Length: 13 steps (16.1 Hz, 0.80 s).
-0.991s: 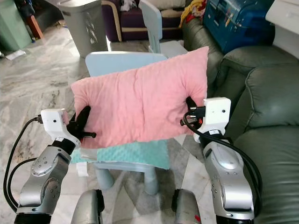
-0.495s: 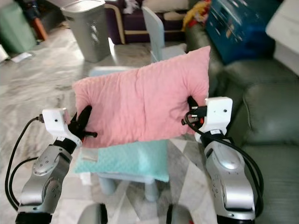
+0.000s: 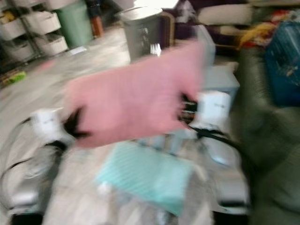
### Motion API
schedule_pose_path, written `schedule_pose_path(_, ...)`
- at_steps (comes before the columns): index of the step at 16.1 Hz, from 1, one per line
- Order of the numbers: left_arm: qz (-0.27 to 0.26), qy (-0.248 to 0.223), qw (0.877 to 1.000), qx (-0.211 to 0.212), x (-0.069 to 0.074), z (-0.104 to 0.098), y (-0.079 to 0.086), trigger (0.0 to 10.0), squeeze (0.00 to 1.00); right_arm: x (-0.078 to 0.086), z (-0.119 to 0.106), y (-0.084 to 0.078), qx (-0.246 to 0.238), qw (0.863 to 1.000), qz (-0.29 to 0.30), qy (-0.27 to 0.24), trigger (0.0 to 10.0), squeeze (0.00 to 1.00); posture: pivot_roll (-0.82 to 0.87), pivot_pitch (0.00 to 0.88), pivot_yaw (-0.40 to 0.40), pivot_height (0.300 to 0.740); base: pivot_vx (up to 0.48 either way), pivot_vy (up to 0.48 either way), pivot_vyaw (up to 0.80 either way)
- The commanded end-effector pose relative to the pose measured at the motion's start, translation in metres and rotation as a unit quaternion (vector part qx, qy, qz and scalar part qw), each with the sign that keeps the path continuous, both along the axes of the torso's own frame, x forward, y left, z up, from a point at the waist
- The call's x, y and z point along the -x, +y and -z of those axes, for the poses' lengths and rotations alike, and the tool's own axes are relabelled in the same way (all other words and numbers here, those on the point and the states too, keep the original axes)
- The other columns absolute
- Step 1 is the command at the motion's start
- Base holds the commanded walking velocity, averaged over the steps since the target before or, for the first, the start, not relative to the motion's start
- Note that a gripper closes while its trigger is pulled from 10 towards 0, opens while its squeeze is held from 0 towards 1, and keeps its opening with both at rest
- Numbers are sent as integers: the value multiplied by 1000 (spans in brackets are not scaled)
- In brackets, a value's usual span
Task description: Move the pillow to the sofa
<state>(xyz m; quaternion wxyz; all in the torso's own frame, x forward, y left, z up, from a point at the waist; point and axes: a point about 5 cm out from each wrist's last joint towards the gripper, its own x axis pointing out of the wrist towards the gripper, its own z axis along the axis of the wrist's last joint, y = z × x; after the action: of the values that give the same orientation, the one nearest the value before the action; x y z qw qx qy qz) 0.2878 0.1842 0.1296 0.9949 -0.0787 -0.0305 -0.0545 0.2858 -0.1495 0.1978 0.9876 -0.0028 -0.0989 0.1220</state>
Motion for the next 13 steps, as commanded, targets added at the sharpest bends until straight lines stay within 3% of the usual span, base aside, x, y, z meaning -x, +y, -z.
schedule_pose_path(1, 40, -7, 999, 8, -5, -5, -24, 10000, 0, 5, 3, -25, 3, 999, 51, 4, 10000, 0, -207, 0, 53, 740, 0, 0, 0)
schedule_pose_path(13, 16, 28, 999, -23, -9, -1, -26, 10000, 0, 5, 4, -21, -8, 999, 48, 11, 10000, 0, -199, 0, 48, 740, 0, 0, 0)
